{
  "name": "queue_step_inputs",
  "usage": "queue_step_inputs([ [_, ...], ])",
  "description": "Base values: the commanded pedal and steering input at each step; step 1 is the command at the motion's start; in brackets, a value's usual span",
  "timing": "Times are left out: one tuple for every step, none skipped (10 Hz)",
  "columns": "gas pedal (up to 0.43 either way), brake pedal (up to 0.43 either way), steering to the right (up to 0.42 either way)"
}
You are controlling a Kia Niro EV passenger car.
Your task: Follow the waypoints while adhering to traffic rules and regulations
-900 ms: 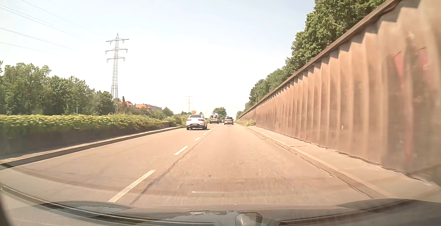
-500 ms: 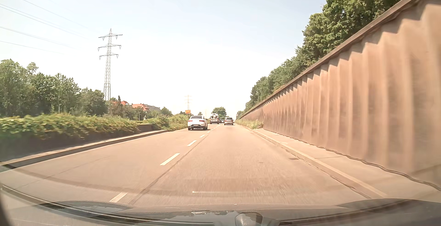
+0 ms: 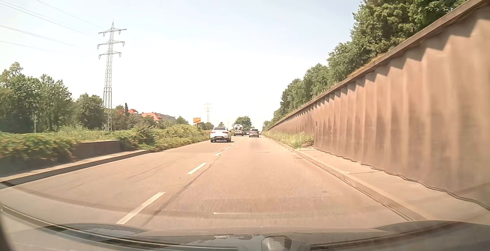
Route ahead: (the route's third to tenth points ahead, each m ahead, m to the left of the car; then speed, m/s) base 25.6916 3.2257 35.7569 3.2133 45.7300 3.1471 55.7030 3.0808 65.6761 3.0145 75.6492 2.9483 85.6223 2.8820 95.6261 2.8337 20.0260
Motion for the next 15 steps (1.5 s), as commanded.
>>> queue_step_inputs([
  [0.189,0.0,0.0],
  [0.189,0.0,0.0],
  [0.189,0.0,0.0],
  [0.189,0.0,0.0],
  [0.189,0.0,0.0],
  [0.189,0.0,0.0],
  [0.189,0.0,0.0],
  [0.177,0.0,-0.001],
  [0.177,0.0,-0.002],
  [0.177,0.0,-0.002],
  [0.177,0.0,-0.002],
  [0.177,0.0,-0.001],
  [0.177,0.0,0.0],
  [0.177,0.0,0.0],
  [0.177,0.0,0.0],
])
